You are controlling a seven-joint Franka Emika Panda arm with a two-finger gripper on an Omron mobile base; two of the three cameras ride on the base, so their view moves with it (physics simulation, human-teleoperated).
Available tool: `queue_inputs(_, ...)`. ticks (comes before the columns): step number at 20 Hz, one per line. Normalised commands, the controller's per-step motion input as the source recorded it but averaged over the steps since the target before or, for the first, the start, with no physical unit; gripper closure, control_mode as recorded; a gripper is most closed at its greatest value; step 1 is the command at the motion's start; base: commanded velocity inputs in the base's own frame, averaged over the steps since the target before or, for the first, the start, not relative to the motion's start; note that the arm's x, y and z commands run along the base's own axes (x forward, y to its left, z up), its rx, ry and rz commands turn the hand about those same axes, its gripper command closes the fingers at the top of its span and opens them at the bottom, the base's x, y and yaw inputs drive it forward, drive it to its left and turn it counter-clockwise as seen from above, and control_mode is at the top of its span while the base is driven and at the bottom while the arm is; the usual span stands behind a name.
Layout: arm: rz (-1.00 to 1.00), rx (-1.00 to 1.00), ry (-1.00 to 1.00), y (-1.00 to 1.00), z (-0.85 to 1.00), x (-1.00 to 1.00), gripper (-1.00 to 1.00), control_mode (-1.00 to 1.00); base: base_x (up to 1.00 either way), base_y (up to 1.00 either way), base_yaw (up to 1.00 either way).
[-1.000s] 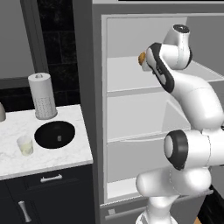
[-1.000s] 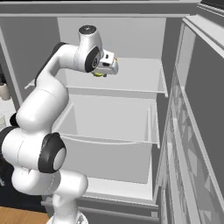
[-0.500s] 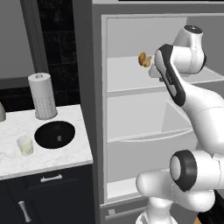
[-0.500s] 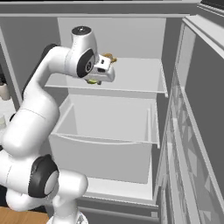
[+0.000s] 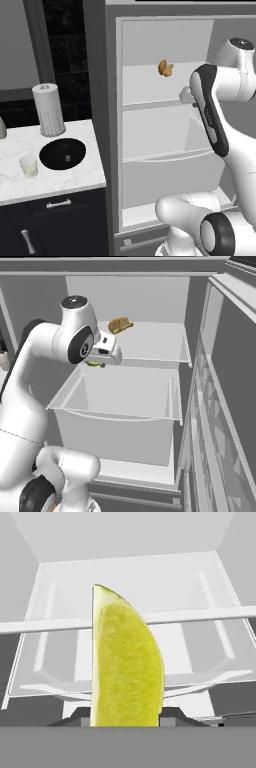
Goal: Grab a lemon wedge from the fridge and one ice cube from the ice bowl, and put them in the glass of lemonade.
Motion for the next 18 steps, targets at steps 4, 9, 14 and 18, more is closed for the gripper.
queue_inputs(4,0.0,-0.01,0.0,0.21,-0.01,-1.0,1.0,-1.0,0.0,0.0,0.0)
queue_inputs(9,0.01,-0.03,-0.1,0.27,-0.01,-0.94,1.0,-1.0,0.0,0.0,0.0)
queue_inputs(14,0.0,0.0,-0.17,0.06,0.0,-0.51,1.0,-1.0,0.0,0.0,0.0)
queue_inputs(18,0.0,0.0,-0.07,0.0,0.0,-0.15,1.0,-1.0,0.0,0.0,0.0)
